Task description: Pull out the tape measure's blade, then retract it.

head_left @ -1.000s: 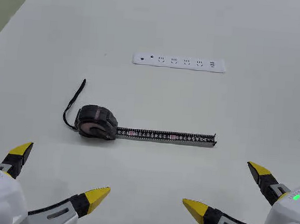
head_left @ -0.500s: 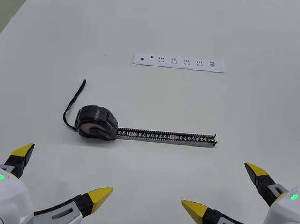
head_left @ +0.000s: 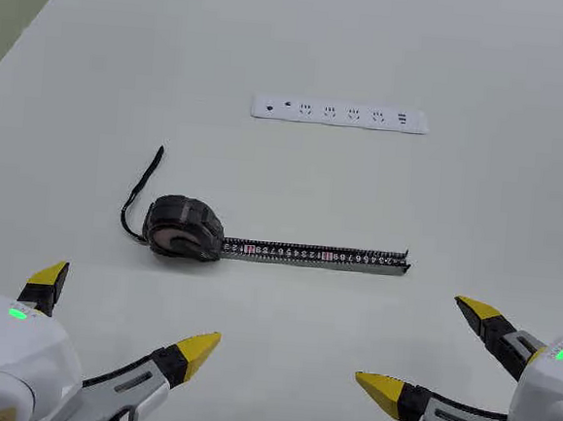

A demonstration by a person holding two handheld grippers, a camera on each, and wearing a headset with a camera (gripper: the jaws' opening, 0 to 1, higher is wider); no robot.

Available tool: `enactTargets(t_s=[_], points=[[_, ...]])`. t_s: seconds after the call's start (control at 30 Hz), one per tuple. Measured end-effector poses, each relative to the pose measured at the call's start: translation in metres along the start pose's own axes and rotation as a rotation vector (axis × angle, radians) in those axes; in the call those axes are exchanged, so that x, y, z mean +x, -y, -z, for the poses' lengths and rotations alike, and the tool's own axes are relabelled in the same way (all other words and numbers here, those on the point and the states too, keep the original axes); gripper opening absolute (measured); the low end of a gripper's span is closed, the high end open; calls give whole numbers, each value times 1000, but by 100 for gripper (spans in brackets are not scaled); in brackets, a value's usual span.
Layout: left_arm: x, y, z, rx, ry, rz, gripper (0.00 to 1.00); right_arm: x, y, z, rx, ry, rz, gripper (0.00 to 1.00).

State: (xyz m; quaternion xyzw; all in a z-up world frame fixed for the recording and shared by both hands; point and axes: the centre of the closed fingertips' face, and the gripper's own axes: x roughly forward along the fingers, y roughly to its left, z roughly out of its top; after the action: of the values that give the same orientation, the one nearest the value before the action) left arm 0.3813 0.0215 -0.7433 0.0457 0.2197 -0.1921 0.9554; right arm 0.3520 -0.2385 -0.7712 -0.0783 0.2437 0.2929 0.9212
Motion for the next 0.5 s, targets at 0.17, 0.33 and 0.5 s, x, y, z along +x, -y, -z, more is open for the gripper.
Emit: enactTargets(t_s=[0.17, 0.33, 0.5], points=[[5, -3, -2, -19, 8, -42, 100, 1, 8, 0, -14, 12, -37, 85], [11, -2, -5, -38, 19, -69, 100, 3, 16, 1, -33, 9, -72, 79], [17, -2, -7, -49, 23, -100, 100, 7, 21, 6, -97, -8, -123, 75]])
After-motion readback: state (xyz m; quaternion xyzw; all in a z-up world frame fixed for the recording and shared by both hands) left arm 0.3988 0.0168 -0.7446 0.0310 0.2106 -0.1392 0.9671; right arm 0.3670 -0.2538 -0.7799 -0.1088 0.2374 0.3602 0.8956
